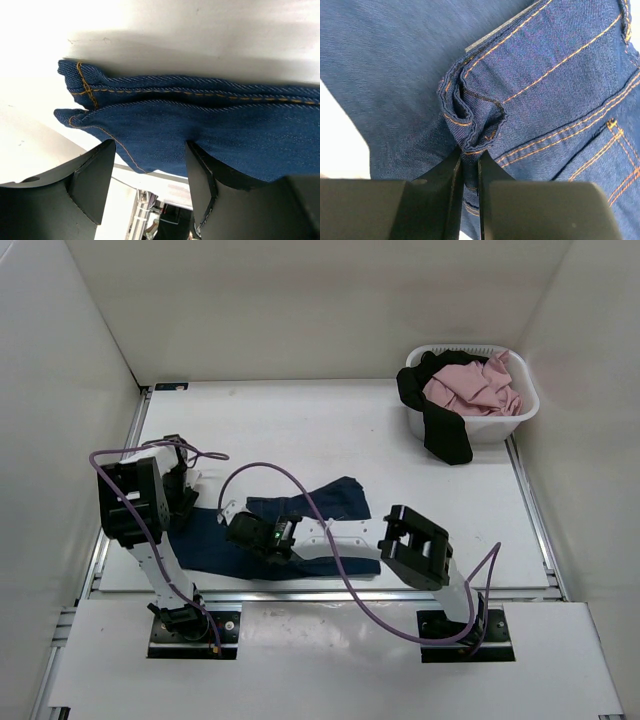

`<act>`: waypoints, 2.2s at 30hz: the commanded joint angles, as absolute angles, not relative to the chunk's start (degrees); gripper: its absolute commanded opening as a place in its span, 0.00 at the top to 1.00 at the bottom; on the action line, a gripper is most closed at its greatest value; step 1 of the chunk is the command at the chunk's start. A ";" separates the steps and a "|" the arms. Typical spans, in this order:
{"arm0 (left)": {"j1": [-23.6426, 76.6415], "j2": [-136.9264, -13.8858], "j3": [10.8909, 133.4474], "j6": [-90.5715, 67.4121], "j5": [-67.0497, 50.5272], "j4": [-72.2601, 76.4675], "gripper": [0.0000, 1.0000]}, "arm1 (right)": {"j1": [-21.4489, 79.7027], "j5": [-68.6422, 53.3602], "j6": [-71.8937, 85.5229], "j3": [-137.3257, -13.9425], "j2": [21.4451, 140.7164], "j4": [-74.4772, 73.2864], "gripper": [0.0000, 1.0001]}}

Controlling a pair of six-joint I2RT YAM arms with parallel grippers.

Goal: Fold and stack the trousers
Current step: Fold the trousers

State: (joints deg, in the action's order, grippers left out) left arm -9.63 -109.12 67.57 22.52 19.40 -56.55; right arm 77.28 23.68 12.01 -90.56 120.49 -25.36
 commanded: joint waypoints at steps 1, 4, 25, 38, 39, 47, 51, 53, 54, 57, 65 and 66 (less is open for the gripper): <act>-9.67 -111.71 65.83 20.74 16.61 -53.44 0.30 | 76.56 14.43 9.05 -93.25 118.38 -23.99 0.93; -9.67 -111.10 65.83 20.74 19.14 -54.05 0.30 | 75.07 10.99 9.13 -95.62 118.92 -27.15 0.50; -15.82 -103.89 59.94 21.97 21.80 -54.58 0.29 | 38.06 -3.86 29.18 -47.21 78.22 -15.06 0.01; -16.35 -102.74 60.47 21.45 22.85 -54.58 0.28 | 26.28 -21.26 35.16 -37.88 92.71 0.43 0.50; -16.35 -102.74 60.47 21.45 22.85 -54.58 0.28 | 26.28 -22.57 35.16 -37.88 92.72 1.92 0.66; -16.35 -101.26 64.50 21.45 18.47 -56.77 0.26 | 14.96 -24.71 35.34 -37.35 83.71 -7.00 1.00; -16.35 -100.55 69.78 21.45 11.09 -60.37 0.25 | 5.03 -20.93 28.93 -41.56 74.37 -24.66 1.00; -16.35 -100.55 71.71 21.45 11.07 -61.00 0.25 | 1.50 -15.93 25.85 -45.59 70.94 -37.31 1.00; -16.35 -100.55 71.72 21.45 11.07 -61.00 0.25 | 0.10 -13.73 22.97 -50.75 70.14 -41.62 1.00; -16.35 -100.55 72.25 22.06 11.07 -61.52 0.25 | -0.62 0.81 19.60 -62.98 67.15 -58.68 1.00; -16.35 -100.55 71.72 22.59 11.07 -61.52 0.25 | 9.55 2.11 23.54 -92.54 73.47 -69.98 1.00; -16.35 -100.55 71.72 22.59 11.07 -61.52 0.25 | 16.02 3.15 24.95 -93.16 74.35 -69.18 1.00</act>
